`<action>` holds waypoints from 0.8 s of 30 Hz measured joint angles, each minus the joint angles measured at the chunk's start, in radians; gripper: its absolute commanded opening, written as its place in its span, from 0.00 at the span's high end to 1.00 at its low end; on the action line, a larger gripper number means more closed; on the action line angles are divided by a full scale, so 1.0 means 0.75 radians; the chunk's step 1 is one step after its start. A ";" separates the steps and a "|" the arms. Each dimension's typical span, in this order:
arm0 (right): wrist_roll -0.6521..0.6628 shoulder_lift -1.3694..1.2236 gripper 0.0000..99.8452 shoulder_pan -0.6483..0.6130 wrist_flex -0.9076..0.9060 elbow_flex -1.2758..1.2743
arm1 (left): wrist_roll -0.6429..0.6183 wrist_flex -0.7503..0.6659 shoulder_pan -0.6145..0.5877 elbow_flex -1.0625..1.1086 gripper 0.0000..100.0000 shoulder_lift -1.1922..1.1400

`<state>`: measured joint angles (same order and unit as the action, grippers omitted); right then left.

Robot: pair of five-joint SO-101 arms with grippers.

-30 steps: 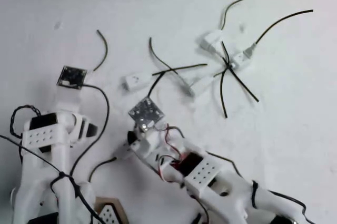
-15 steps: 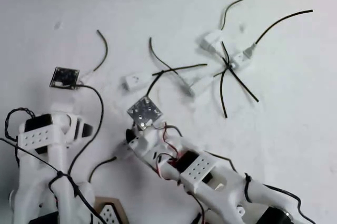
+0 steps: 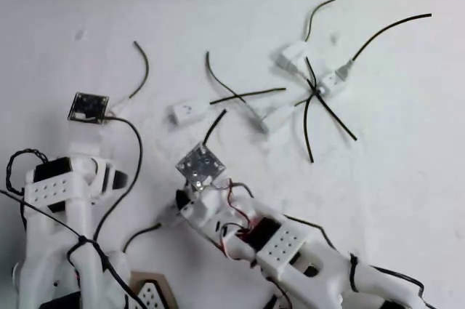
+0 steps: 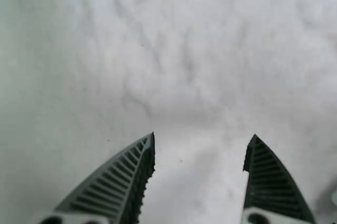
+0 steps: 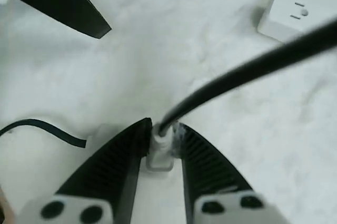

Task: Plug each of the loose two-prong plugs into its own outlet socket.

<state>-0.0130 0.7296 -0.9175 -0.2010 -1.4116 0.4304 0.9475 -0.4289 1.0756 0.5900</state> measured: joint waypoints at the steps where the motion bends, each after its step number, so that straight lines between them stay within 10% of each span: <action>1: 0.000 0.012 0.98 -0.002 -0.004 -0.002 | 0.000 0.000 0.000 0.000 0.72 0.000; 24: 0.182 -0.184 0.98 -0.012 -0.029 0.078 | 0.000 0.000 0.000 0.000 0.72 0.000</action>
<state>0.1235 0.5915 -0.9268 -0.2225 -1.3533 0.4304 0.9475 -0.4289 1.0756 0.5900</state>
